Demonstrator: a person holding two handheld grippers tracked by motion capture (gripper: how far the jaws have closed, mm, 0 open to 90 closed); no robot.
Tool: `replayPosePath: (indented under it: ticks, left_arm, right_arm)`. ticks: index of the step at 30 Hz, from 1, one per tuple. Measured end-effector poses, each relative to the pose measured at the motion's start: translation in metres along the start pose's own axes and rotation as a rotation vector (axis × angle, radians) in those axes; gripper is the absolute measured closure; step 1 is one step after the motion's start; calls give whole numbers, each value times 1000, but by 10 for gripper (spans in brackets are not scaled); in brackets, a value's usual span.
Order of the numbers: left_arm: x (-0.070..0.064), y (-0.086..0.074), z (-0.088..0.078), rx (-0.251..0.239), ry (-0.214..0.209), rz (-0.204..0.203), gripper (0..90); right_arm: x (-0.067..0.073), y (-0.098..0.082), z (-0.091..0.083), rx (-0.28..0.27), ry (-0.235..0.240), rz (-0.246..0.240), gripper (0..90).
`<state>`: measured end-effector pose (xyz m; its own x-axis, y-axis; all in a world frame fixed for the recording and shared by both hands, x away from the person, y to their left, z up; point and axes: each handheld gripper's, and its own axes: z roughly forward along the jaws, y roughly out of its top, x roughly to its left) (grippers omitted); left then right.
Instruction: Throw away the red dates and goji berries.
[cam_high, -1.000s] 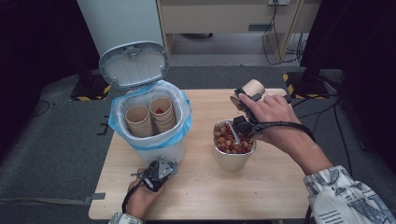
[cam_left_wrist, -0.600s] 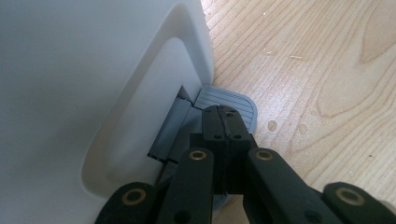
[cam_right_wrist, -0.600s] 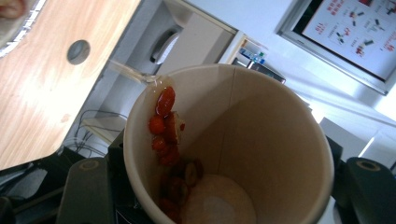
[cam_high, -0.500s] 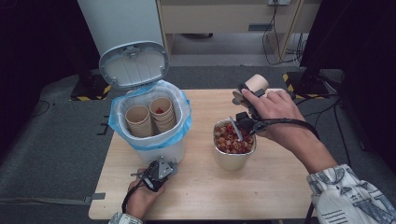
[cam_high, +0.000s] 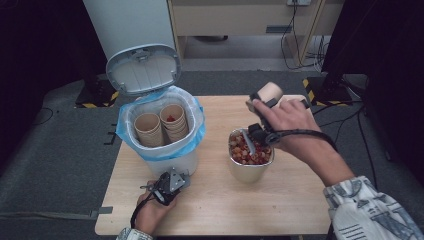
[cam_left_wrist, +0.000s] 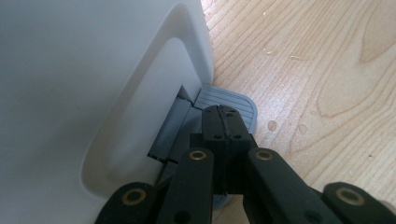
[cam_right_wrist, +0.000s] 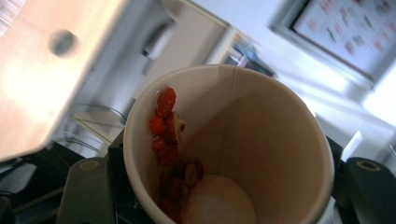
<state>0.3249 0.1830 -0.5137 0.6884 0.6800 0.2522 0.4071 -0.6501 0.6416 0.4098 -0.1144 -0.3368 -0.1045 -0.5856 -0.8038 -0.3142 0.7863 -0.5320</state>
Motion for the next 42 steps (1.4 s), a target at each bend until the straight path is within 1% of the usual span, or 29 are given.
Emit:
replayPosePath:
  ticks: [1,2,4,6,8,10,12,15,17,18,19,20,21,22,23,25,28,29,30,31,33,34,35,36,37,38,39,41,42]
  left_arm:
    - [0,0,0,0,0,0,897]
    - [0,0,0,0,1,1,897]
    - [0,0,0,-4,-2,-2,897]
    - [1,0,0,-5,0,3,898]
    - [1,0,0,-6,-1,1,898]
    - [0,0,0,-3,-2,-3,897]
    - [0,0,0,0,2,1,897]
    - [0,0,0,-1,0,1,897]
    - [0,0,0,-1,0,0,897]
    - [0,0,0,0,-1,1,897]
    - [0,0,0,0,-2,0,897]
    - [0,0,0,0,-2,0,897]
    - [0,0,0,0,-1,0,898]
    - [0,0,0,0,1,1,898]
    - [0,0,0,0,0,1,898]
    - [0,0,0,-1,-2,0,898]
    - [0,0,0,-1,-2,0,897]
    - [0,0,0,-1,-1,1,897]
    - [0,0,0,0,0,2,897]
    - [0,0,0,0,1,3,897]
    - [0,0,0,0,1,3,897]
    - [0,0,0,0,0,2,898]
    - [0,0,0,0,-1,1,897]
    - [0,0,0,0,-1,2,897]
    - [0,0,0,0,-1,3,898]
    - [0,0,0,-2,-1,1,897]
    - [0,0,0,-3,-2,1,897]
    - [0,0,0,-2,0,2,897]
    - [0,0,0,-2,2,3,897]
  right_arm:
    - [6,7,3,-3,12,-36,333]
    - [8,11,4,-3,16,-49,333]
    - [3,7,2,-12,-1,-7,333]
    - [-6,-3,-1,6,-23,29,332]
    - [-5,-4,0,12,-19,44,332]
    - [0,5,2,-9,6,-48,332]
    - [2,10,1,-23,15,-51,332]
    - [-12,-6,-6,0,-34,30,332]
    - [-14,-12,-7,21,-55,84,333]
    - [-9,-7,-5,13,-44,68,332]
    - [0,2,-1,-15,-9,44,332]
    - [7,11,2,-35,18,-7,333]
    - [14,17,4,-37,36,-22,332]
    - [13,18,3,-44,29,-24,333]
    - [12,15,2,-56,15,25,332]
    - [7,5,-1,-34,-3,76,332]
    - [11,10,-1,-64,32,5,332]
    - [11,11,-2,-70,36,-3,332]
    - [9,9,-2,-72,24,16,332]
    - [7,4,-4,-59,8,79,332]
    - [0,-4,-6,-32,-34,115,332]
    - [1,-2,-4,-29,-32,112,331]
    - [6,4,-1,-49,-9,83,332]
    - [15,13,1,-78,31,39,332]
    - [20,20,2,-89,50,-15,332]
    - [22,21,1,-89,43,-2,332]
    - [17,16,0,-87,25,40,331]
    - [8,2,-4,-74,-21,154,330]
    - [5,-3,-6,-77,-23,180,330]
